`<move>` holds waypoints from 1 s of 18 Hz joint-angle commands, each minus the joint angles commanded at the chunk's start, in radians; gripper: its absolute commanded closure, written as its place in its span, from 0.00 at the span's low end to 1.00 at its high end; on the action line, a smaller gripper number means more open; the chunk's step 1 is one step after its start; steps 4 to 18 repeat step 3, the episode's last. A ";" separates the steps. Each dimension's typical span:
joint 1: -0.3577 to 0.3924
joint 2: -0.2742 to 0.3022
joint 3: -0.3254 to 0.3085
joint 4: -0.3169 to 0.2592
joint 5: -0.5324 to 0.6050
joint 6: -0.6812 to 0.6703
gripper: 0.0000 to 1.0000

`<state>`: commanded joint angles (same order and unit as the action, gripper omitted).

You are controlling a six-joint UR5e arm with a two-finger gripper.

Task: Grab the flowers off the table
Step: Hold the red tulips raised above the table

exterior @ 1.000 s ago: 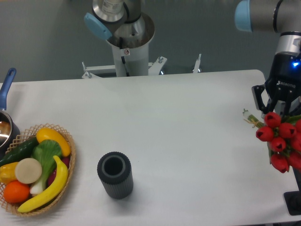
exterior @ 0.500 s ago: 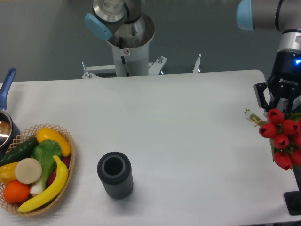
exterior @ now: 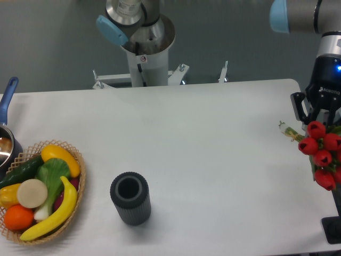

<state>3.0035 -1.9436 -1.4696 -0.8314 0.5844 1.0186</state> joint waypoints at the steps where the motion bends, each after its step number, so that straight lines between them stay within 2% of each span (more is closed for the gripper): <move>1: 0.000 0.000 0.000 0.000 0.000 0.000 0.68; 18: -0.002 0.000 0.000 0.000 0.000 0.000 0.68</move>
